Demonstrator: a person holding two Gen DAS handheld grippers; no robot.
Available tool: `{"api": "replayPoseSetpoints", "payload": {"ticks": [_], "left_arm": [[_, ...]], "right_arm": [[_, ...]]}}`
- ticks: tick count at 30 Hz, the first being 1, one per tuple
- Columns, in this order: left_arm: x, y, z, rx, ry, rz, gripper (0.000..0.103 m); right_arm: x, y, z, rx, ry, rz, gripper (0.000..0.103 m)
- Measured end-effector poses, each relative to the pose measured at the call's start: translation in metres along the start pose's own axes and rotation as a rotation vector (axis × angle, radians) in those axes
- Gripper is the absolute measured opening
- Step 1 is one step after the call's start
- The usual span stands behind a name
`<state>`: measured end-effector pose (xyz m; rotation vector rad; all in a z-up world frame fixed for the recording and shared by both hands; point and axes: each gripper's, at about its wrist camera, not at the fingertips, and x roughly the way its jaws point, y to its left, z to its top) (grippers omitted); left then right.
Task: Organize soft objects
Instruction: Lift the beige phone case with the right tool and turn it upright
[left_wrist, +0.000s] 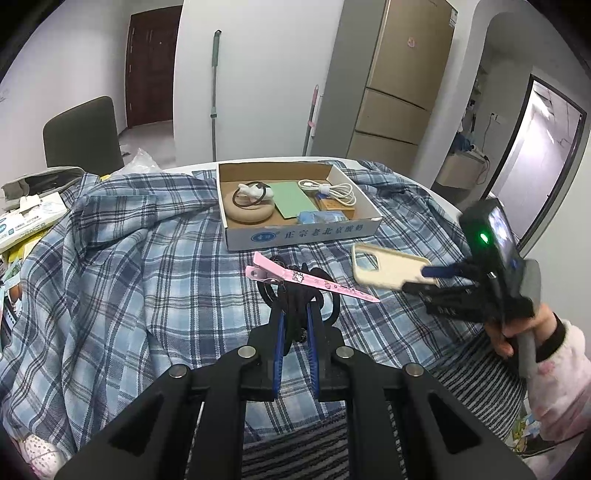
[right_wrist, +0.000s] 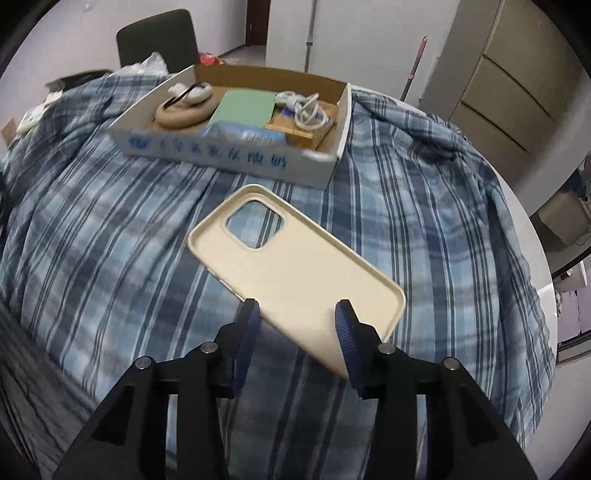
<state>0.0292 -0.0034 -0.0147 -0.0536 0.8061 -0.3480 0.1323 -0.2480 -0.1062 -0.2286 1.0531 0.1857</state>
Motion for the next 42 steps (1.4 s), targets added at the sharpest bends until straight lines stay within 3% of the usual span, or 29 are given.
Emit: {"api": "replayPoseSetpoints", "payload": {"ticks": [4,9,18,26,33,36,37,38,40,42], "left_arm": [[-0.001,0.001,-0.001,-0.011,-0.002,0.003,0.012],[-0.007,0.004,-0.002,-0.025,-0.015,0.002,0.012],[-0.006,0.006,-0.004,-0.032,-0.012,-0.005,0.012],[-0.008,0.004,-0.004,-0.032,-0.011,-0.002,0.012],[-0.01,0.003,-0.004,-0.038,-0.007,0.003,0.012],[-0.01,0.002,-0.004,-0.034,-0.007,0.003,0.012],[-0.01,0.002,-0.004,-0.033,-0.008,0.003,0.012],[-0.011,0.003,-0.004,-0.033,-0.008,0.003,0.012],[-0.01,0.003,-0.004,-0.037,-0.01,0.002,0.012],[-0.009,0.005,-0.004,-0.043,-0.011,0.003,0.012]], "right_arm": [[0.007,-0.014,0.021,0.059,-0.01,0.042,0.043],[-0.01,-0.025,0.018,0.048,-0.05,0.052,0.049],[0.01,-0.027,-0.006,0.074,0.04,0.102,0.047],[0.004,0.014,-0.004,-0.004,0.078,0.323,0.043],[-0.01,0.034,-0.001,-0.004,0.053,0.389,0.043],[-0.023,0.028,0.001,0.004,-0.002,0.324,0.043],[-0.028,0.026,0.001,0.0,-0.039,0.249,0.051],[-0.033,0.023,-0.001,-0.004,-0.075,0.171,0.069],[-0.04,0.016,-0.003,0.011,-0.148,0.044,0.084],[-0.04,0.006,-0.003,0.05,-0.155,0.032,0.084]]}}
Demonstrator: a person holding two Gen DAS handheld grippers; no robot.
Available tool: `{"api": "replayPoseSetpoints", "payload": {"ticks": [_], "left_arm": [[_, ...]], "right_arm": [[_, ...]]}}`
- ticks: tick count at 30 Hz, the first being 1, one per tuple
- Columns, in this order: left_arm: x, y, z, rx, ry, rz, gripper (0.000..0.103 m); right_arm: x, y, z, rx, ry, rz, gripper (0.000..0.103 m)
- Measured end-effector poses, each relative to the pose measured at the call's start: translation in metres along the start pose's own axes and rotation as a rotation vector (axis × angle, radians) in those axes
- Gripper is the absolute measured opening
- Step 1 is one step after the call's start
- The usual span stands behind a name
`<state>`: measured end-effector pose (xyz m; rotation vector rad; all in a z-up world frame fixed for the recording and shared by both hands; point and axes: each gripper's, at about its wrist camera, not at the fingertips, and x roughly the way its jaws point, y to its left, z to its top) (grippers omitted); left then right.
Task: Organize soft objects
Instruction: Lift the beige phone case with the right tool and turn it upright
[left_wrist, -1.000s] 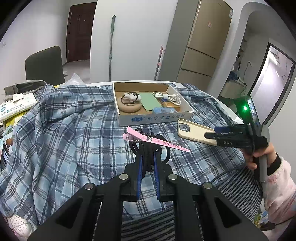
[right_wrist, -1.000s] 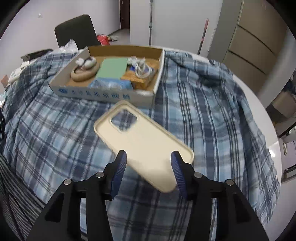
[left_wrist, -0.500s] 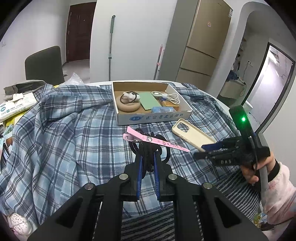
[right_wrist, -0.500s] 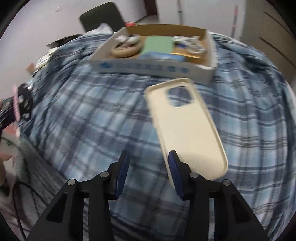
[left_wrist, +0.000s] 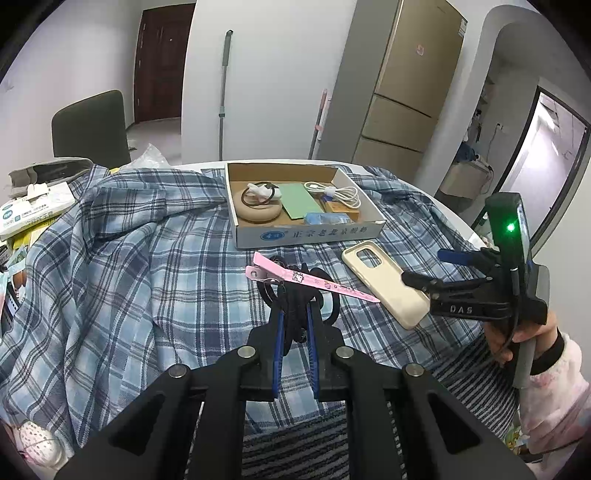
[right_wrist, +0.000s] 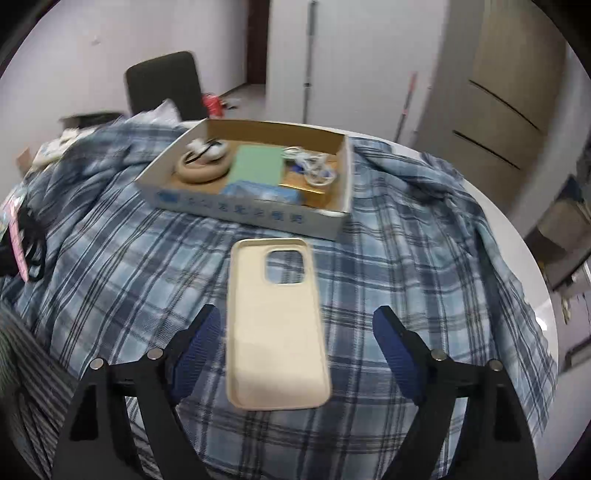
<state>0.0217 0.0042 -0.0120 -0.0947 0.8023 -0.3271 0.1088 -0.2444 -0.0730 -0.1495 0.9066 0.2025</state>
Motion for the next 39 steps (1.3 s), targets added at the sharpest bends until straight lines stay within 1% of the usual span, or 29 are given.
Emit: {"api": "replayPoseSetpoints", "payload": {"ticks": [2,4,10,12,14,17,20,25,27,31,39], "left_arm": [[0.0,0.001,0.0,-0.005,-0.001,0.0,0.012],[-0.001,0.001,-0.001,-0.005,-0.003,0.0,0.012],[0.002,0.002,0.0,-0.004,0.0,0.014,0.012],[0.002,0.002,0.0,-0.005,0.002,0.015,0.012],[0.002,0.001,0.0,-0.002,0.002,0.018,0.012],[0.002,0.001,0.0,0.002,0.003,0.02,0.012],[0.001,0.001,-0.001,0.004,0.007,0.029,0.012],[0.004,0.003,-0.001,-0.005,0.014,0.041,0.012],[0.004,0.002,-0.002,-0.004,0.015,0.042,0.012],[0.005,0.002,-0.002,-0.003,0.017,0.043,0.012],[0.008,0.003,-0.002,-0.007,0.026,0.048,0.012]], "right_arm": [[0.004,-0.007,0.0,0.039,0.029,0.048,0.084],[0.005,-0.013,-0.001,0.057,0.036,0.054,0.084],[0.013,0.0,0.002,0.022,0.041,0.042,0.084],[0.02,0.003,0.003,0.003,0.056,0.065,0.084],[0.029,0.005,0.004,-0.02,0.09,0.094,0.084],[0.037,0.003,0.008,-0.041,0.11,0.095,0.084],[0.04,0.001,0.013,-0.075,0.123,0.154,0.084],[0.051,-0.004,0.015,-0.074,0.155,0.173,0.084],[0.056,-0.006,0.014,-0.06,0.172,0.205,0.084],[0.057,-0.001,0.013,-0.082,0.161,0.18,0.084],[0.064,0.002,0.012,-0.086,0.184,0.184,0.084]]}}
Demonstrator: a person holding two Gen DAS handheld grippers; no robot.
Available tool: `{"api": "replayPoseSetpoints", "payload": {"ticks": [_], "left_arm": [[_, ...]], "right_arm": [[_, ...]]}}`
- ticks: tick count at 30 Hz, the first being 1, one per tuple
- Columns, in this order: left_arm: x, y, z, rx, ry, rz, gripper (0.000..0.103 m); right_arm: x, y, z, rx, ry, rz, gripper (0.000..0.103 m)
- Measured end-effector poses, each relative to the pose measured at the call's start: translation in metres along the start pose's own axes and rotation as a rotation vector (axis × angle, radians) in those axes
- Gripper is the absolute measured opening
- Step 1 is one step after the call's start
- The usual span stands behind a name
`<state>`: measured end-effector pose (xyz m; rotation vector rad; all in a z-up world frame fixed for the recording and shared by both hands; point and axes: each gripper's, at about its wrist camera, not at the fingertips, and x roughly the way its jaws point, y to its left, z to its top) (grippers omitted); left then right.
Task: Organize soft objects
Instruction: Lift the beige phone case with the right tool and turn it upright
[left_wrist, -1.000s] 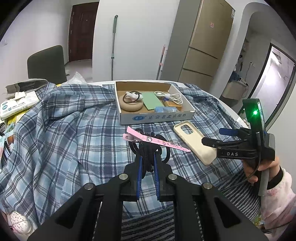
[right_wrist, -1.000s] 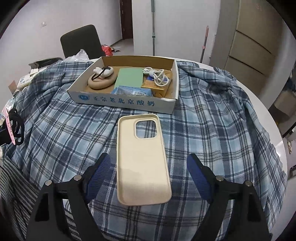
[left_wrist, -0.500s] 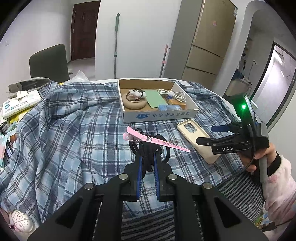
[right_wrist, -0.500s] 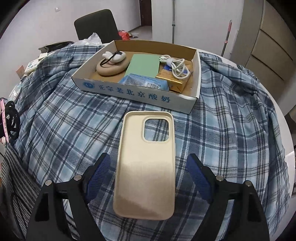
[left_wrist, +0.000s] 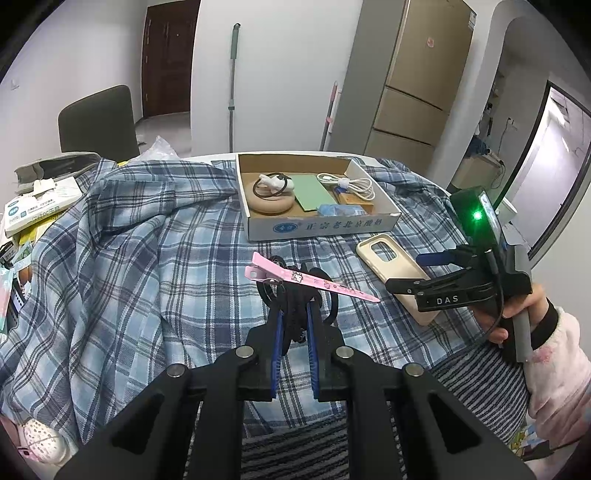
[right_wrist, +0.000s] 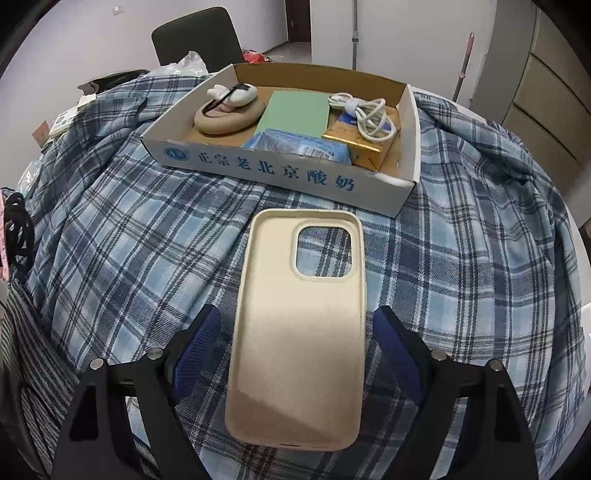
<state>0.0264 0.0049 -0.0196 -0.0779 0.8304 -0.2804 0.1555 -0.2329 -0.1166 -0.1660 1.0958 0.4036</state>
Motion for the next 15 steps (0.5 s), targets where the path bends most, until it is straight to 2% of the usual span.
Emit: {"api": "replayPoseSetpoints", "payload": {"ticks": [4,7,15], "left_arm": [[0.0,-0.002,-0.001,0.007,0.005,0.002,0.012],[0.001,-0.001,-0.001,0.005,0.009,0.007,0.012],[0.0,-0.003,0.002,0.003,0.004,0.009,0.012]], "right_arm": [[0.006,-0.001,-0.002,0.007,0.006,-0.012,0.083],[0.005,0.002,-0.002,-0.006,-0.003,-0.04,0.074],[-0.011,-0.001,-0.006,0.037,-0.05,-0.046,0.072]]}}
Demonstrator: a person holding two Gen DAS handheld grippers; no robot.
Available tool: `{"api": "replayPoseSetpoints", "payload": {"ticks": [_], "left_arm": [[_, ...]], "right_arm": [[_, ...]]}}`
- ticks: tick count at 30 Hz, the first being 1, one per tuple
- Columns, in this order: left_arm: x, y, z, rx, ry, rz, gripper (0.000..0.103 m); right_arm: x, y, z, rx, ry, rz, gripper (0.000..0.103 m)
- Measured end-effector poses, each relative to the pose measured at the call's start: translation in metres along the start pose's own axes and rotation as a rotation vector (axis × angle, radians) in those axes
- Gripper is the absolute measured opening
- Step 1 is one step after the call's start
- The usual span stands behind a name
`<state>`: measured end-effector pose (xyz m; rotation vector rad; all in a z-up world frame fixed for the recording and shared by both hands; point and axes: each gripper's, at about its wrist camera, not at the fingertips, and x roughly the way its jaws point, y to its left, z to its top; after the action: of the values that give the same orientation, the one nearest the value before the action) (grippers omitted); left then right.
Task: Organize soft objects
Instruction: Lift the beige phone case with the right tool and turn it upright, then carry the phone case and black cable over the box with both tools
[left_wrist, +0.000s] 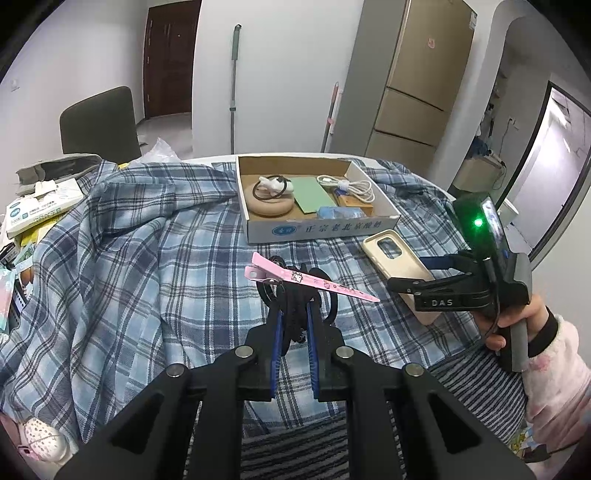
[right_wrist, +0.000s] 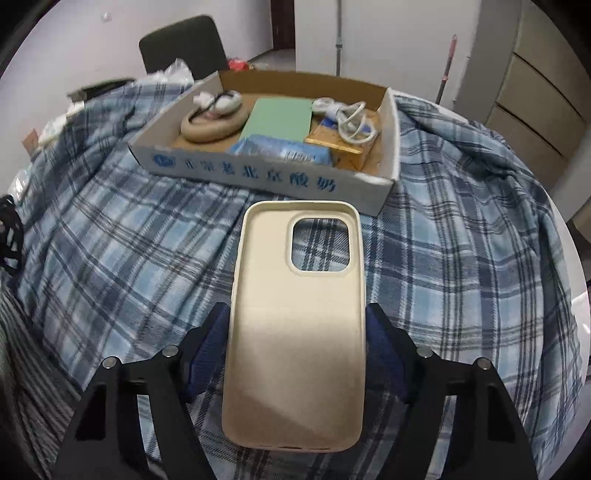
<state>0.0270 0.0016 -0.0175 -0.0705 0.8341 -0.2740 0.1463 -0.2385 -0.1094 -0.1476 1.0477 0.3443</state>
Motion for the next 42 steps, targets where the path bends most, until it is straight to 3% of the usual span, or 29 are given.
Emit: {"api": "replayPoseSetpoints", "payload": {"ticks": [13,15,19,28,35,42], "left_arm": [[-0.022,-0.002,0.016,0.004,-0.058,0.023,0.012],[-0.03,-0.005,0.027,0.02,-0.087,0.012,0.012],[-0.052,-0.013,0.058,0.069,-0.193,0.086,0.012],[-0.071,-0.037,0.147,0.105,-0.348,0.053,0.012],[-0.042,-0.049,0.2,0.096,-0.375,0.038,0.012],[-0.003,-0.059,0.222,0.128,-0.374,0.058,0.012]], "right_arm": [[-0.078,0.009,0.012,0.012,-0.2,0.016,0.072],[-0.091,0.01,0.021,0.027,-0.247,0.009,0.072],[-0.124,0.014,0.039,0.018,-0.359,-0.009,0.072],[-0.165,0.012,0.103,0.007,-0.501,-0.068,0.072],[-0.151,-0.002,0.157,0.087,-0.491,-0.093,0.072],[-0.102,-0.021,0.168,0.135,-0.431,-0.059,0.072]]}}
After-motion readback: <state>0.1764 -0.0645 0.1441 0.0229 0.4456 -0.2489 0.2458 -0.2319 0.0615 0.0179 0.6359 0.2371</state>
